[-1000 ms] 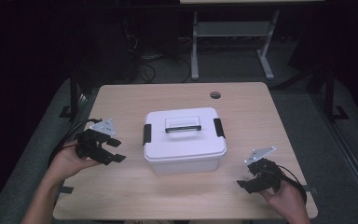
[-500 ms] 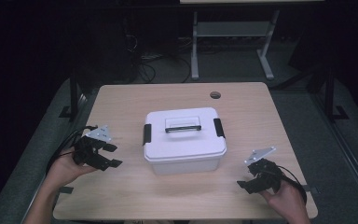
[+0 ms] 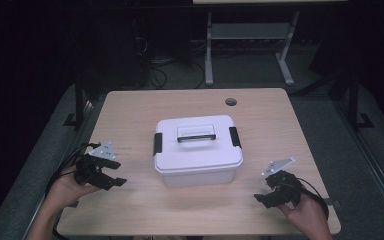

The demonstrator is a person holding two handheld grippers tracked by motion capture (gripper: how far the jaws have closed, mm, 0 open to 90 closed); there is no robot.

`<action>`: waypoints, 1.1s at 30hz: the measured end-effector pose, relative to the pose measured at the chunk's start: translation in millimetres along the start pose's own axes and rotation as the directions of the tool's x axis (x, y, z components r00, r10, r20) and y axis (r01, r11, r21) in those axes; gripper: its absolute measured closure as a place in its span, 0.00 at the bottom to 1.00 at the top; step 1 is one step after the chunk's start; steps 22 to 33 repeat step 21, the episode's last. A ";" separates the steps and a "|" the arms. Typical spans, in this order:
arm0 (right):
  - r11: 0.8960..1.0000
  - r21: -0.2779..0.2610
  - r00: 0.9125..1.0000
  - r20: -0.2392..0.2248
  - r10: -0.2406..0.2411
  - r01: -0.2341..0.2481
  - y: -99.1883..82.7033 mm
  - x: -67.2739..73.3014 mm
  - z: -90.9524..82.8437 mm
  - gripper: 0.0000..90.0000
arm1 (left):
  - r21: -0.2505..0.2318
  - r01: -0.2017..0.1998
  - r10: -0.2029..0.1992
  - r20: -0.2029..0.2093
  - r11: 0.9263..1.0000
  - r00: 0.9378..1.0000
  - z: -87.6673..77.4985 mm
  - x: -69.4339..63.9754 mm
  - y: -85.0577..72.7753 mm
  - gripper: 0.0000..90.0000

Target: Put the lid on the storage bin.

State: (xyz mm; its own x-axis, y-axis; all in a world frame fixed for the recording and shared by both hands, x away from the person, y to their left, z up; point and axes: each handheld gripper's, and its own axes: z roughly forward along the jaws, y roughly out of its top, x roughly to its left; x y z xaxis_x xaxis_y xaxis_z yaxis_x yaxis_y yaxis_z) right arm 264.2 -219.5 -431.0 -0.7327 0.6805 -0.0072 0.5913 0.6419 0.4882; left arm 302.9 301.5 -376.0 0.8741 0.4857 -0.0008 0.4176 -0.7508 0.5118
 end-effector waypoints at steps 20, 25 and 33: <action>1.000 0.003 1.000 0.001 0.005 -0.005 -2.6 0.9 -0.1 0.31 | -0.012 0.016 -0.016 0.006 1.000 1.000 5.7 -1.8 -19.6 0.39; 1.000 0.002 1.000 -0.001 0.005 -0.005 -2.6 0.8 -0.1 0.31 | -0.012 0.017 -0.017 0.006 1.000 1.000 5.7 -1.6 -19.9 0.39; 1.000 0.002 1.000 -0.001 0.005 -0.005 -2.6 0.8 -0.1 0.31 | -0.012 0.017 -0.017 0.006 1.000 1.000 5.7 -1.6 -19.9 0.39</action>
